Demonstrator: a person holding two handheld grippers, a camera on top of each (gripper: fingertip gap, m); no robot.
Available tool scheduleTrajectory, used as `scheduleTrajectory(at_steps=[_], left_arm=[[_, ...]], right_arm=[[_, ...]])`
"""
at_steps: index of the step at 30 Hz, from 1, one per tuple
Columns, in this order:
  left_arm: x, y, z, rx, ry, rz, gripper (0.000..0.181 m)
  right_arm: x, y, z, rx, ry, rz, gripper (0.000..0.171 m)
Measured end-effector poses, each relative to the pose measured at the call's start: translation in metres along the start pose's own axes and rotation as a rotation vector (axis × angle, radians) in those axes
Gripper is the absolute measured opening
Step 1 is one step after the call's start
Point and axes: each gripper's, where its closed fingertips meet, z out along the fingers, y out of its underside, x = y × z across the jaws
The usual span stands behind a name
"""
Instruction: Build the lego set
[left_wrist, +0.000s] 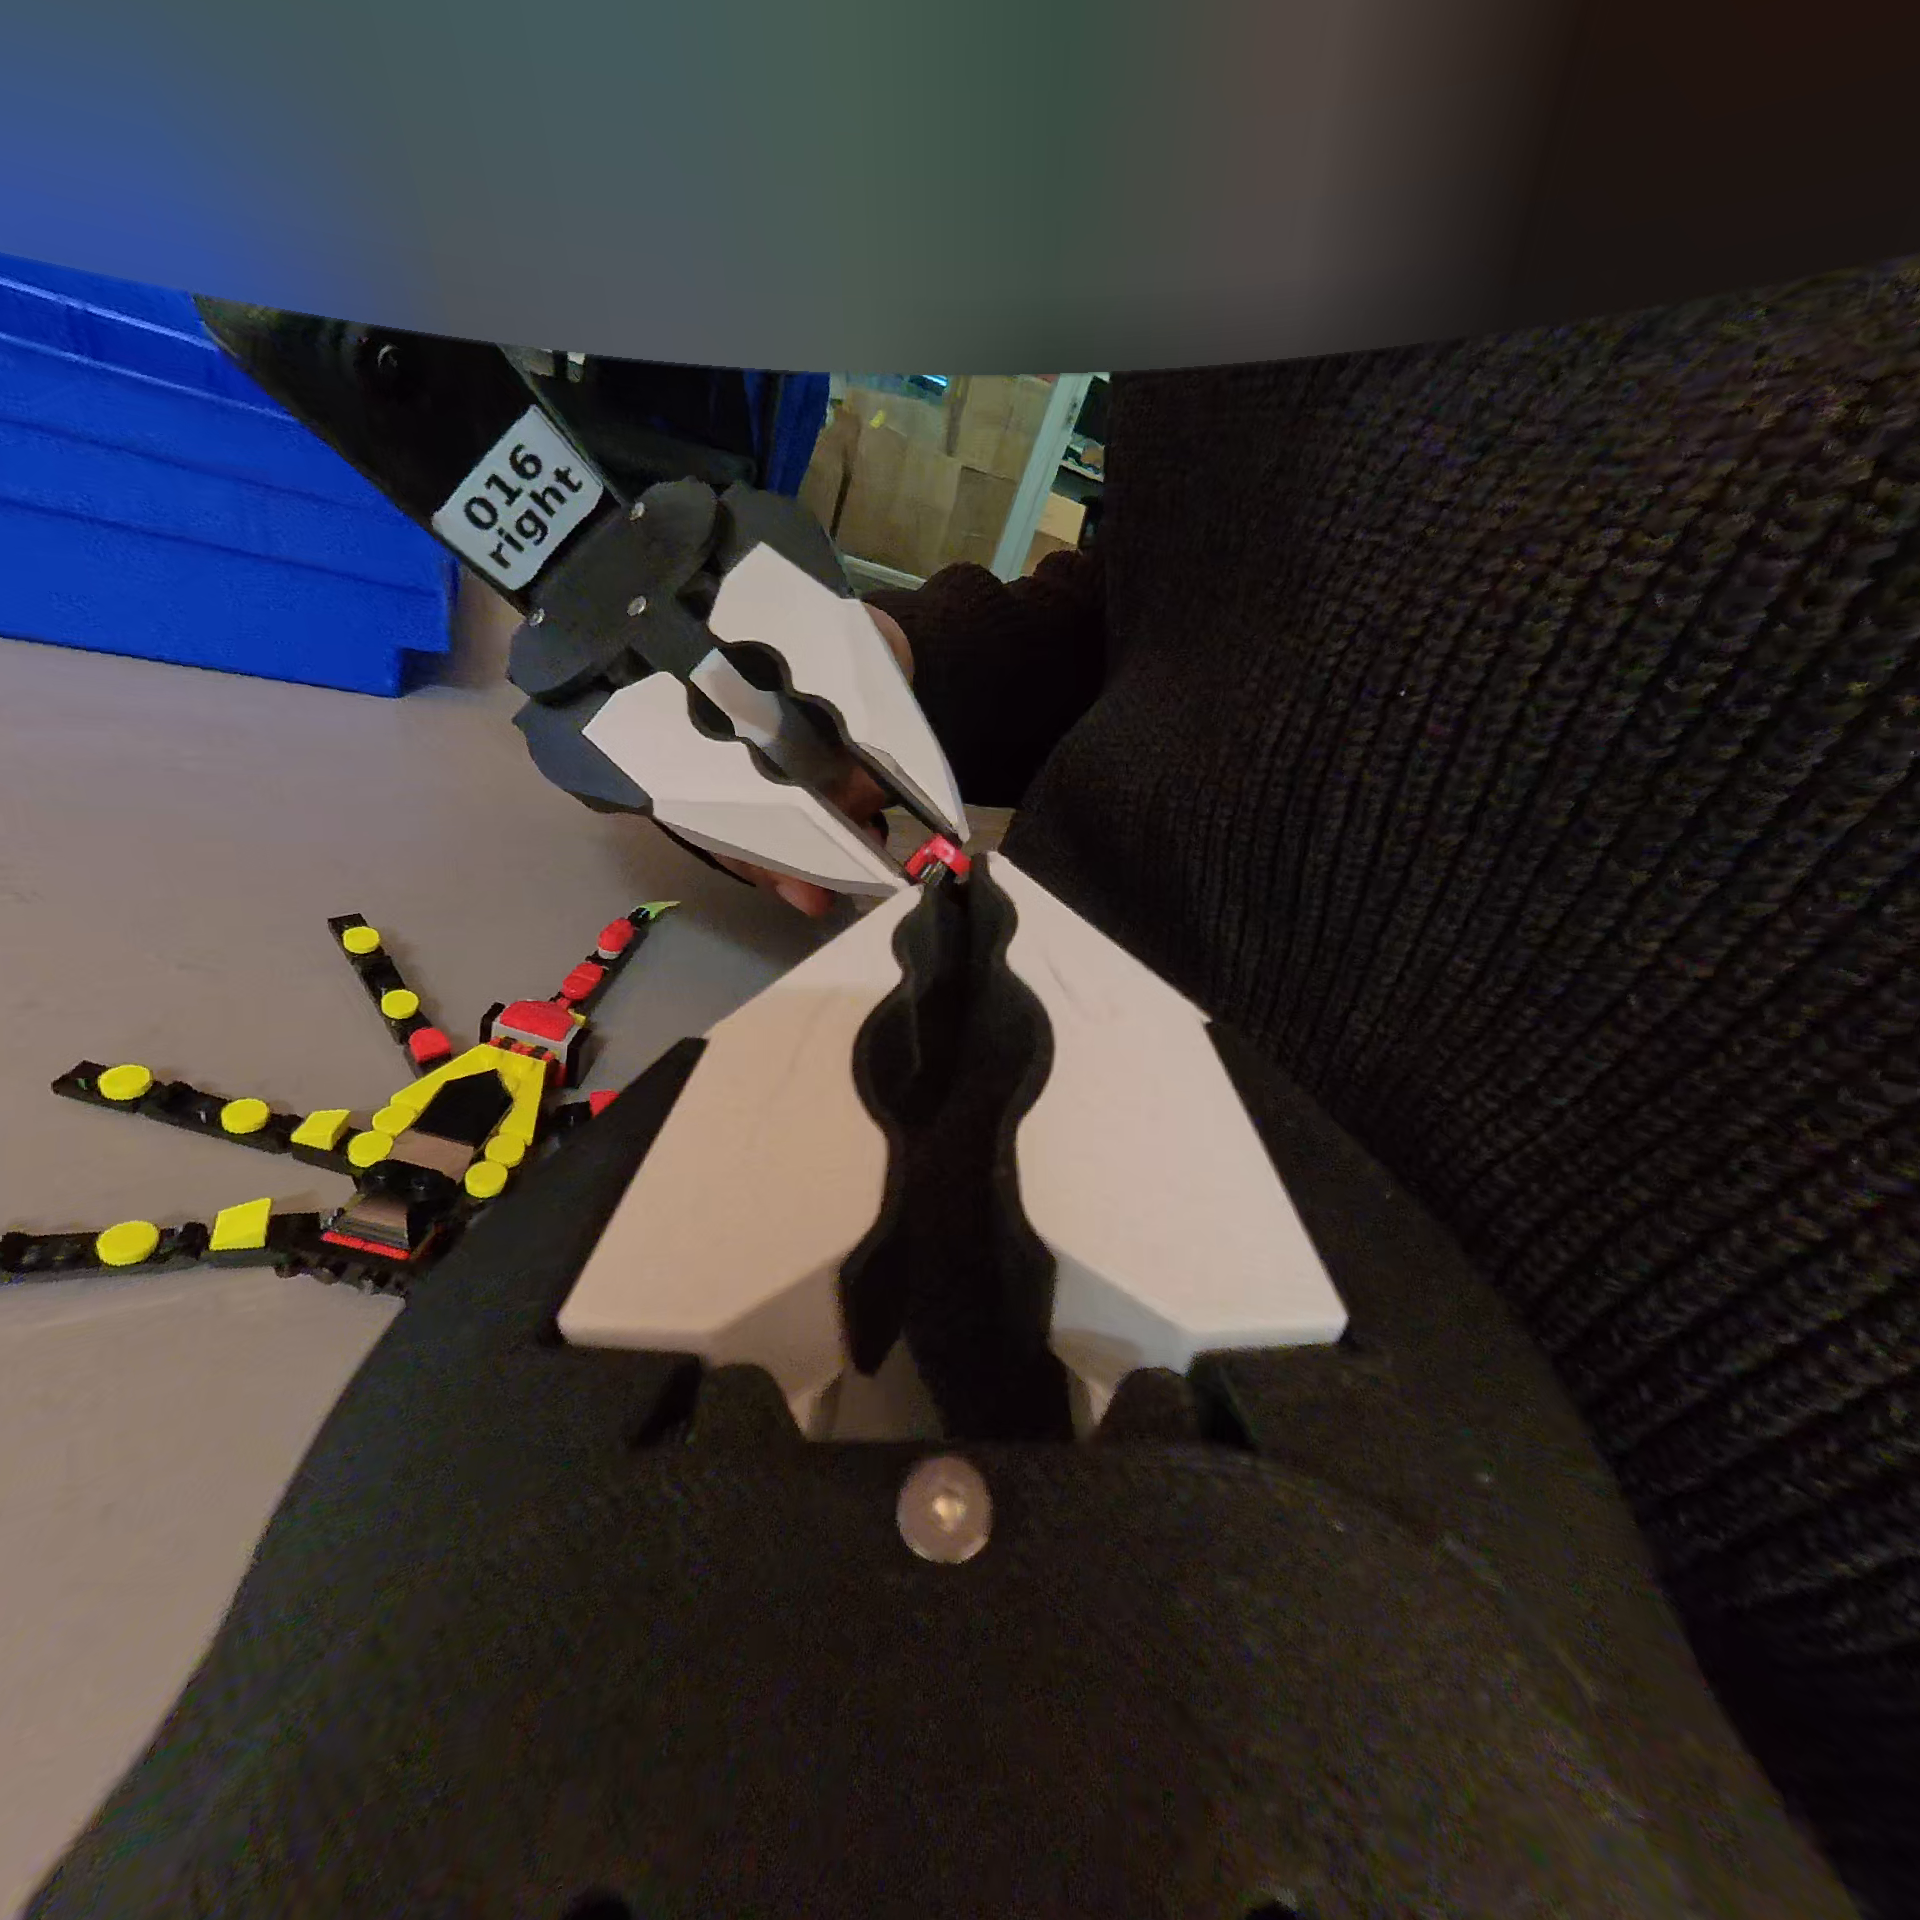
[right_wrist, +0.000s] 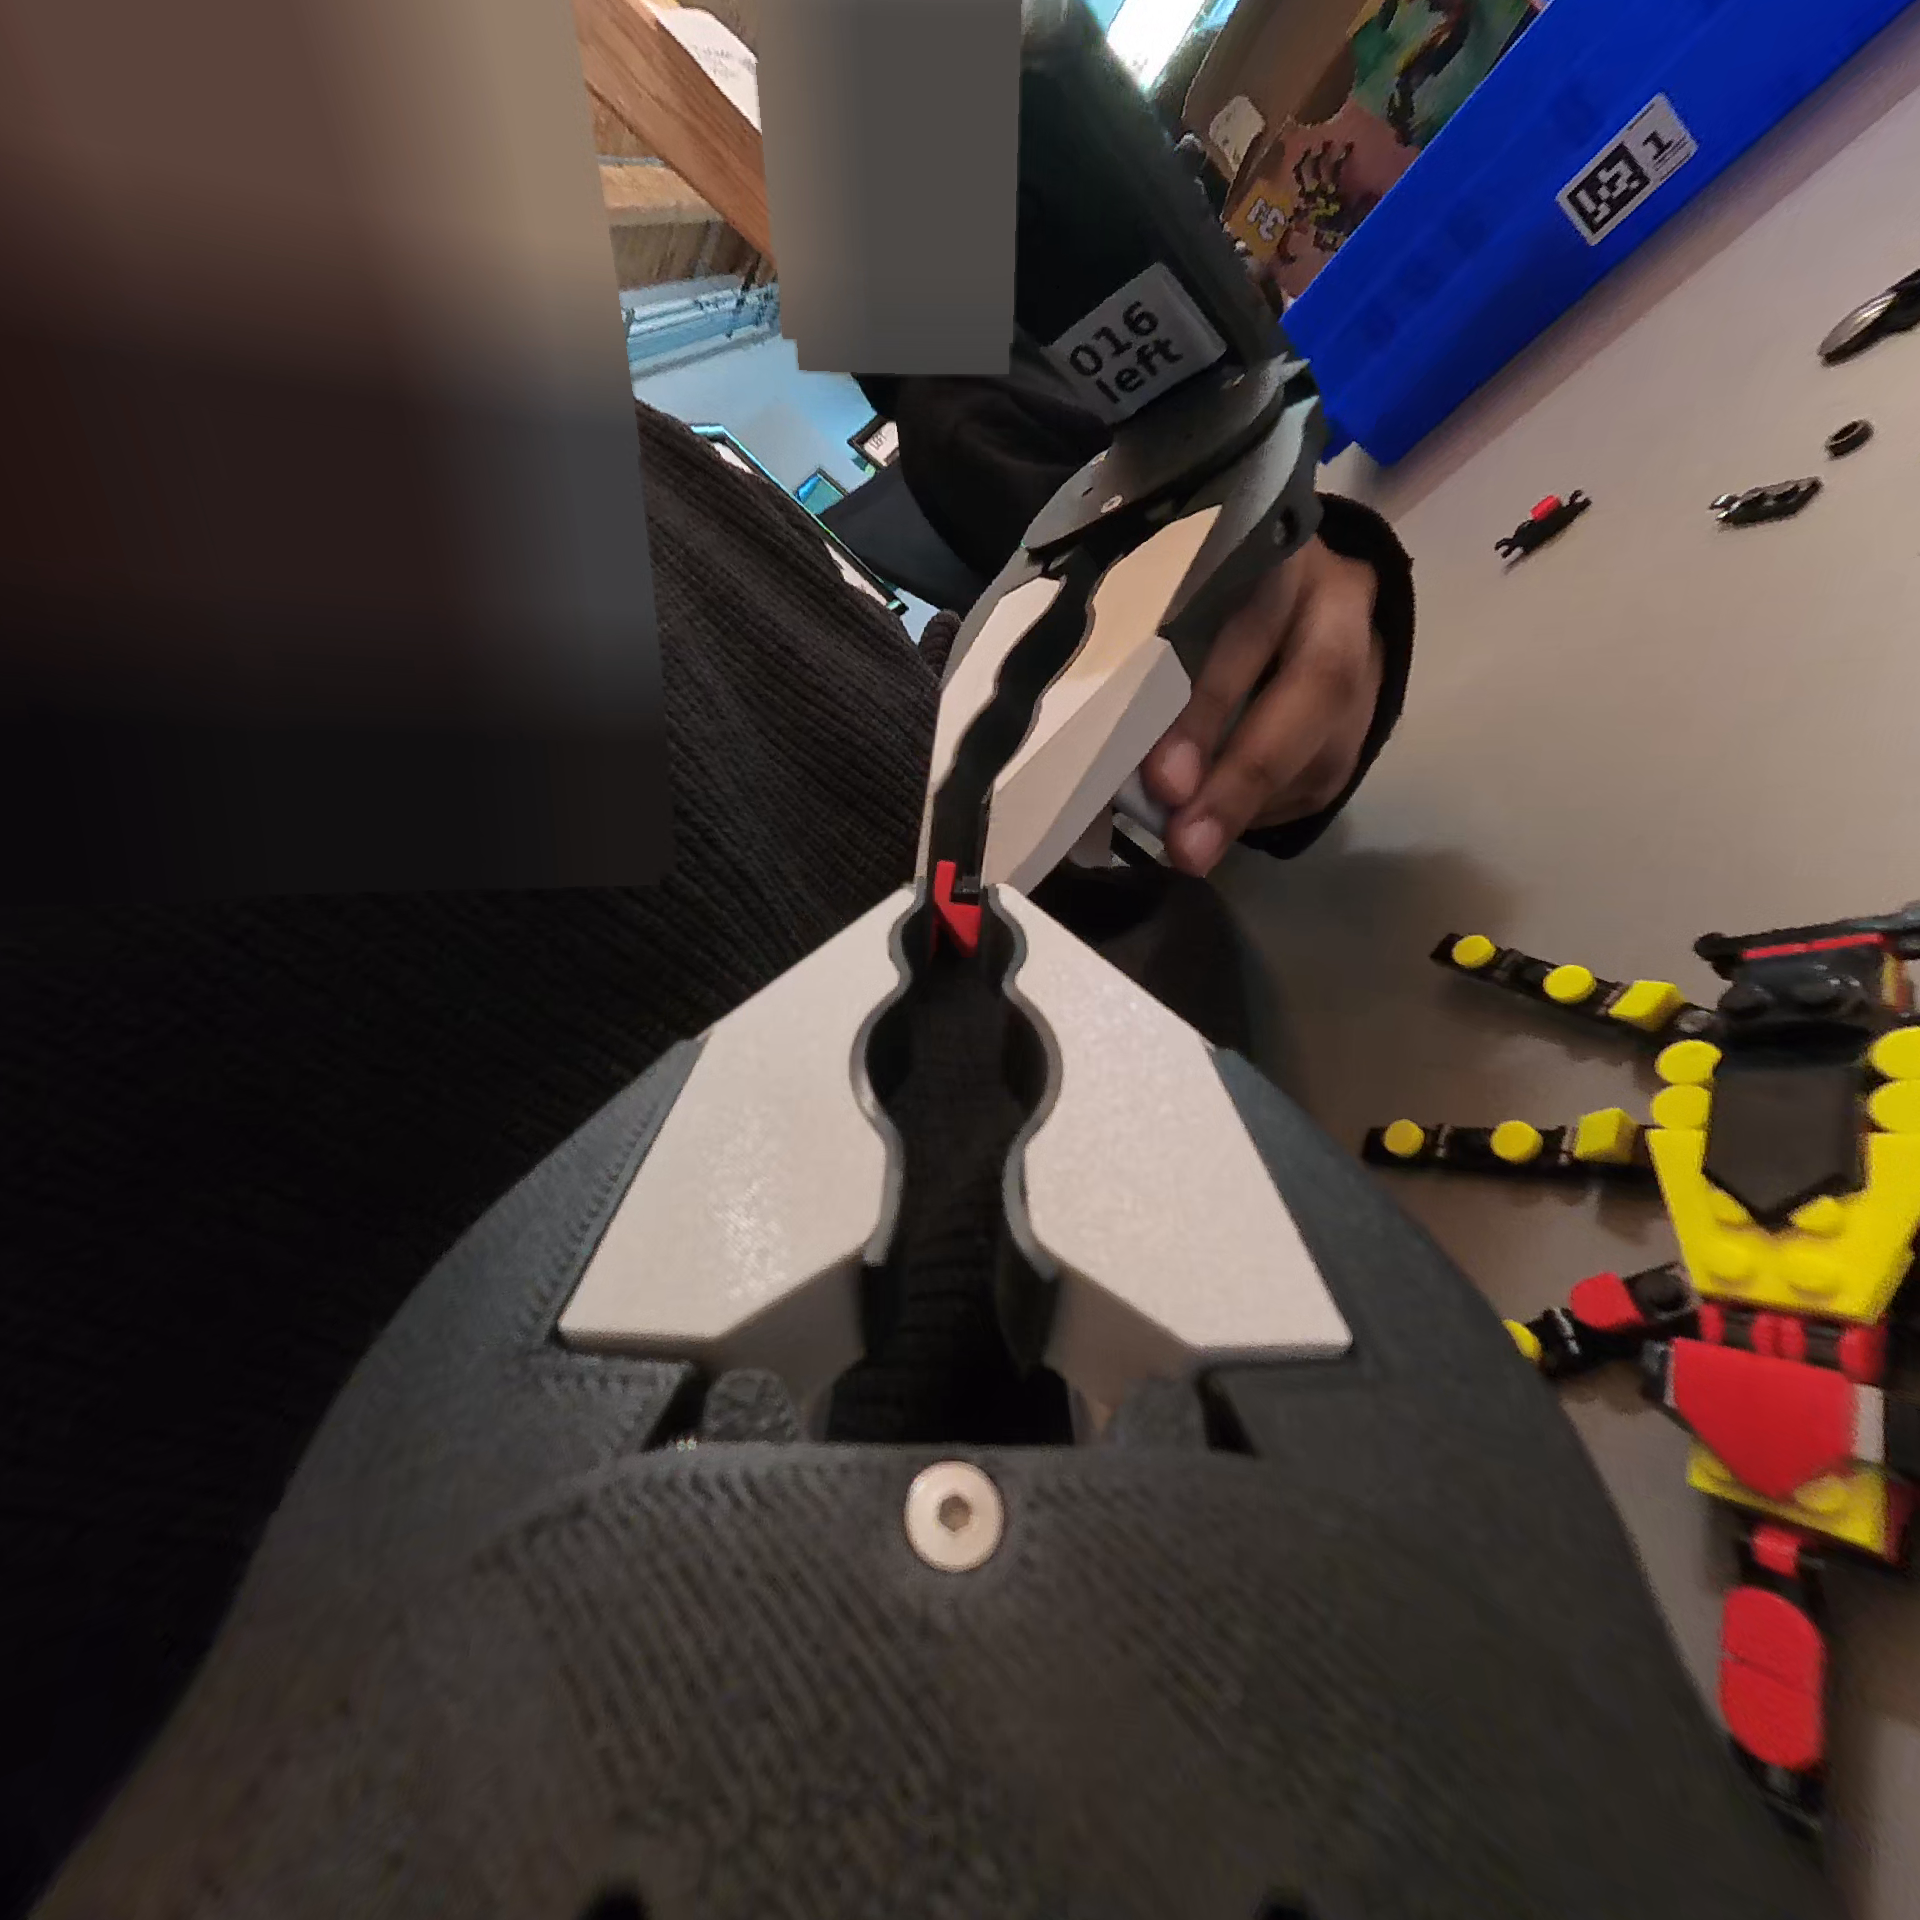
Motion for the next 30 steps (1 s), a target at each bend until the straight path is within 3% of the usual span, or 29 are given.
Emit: scheduleTrajectory(at_steps=[19,30], left_arm=[[-0.001,0.001,-0.001,0.020,0.042,-0.149,0.007],[0.010,0.007,0.002,-0.025,0.052,-0.004,0.006]], right_arm=[[0.005,0.004,0.001,-0.050,0.098,-0.138,0.007],[0.000,0.011,0.007,-0.083,0.051,-0.106,0.007]])
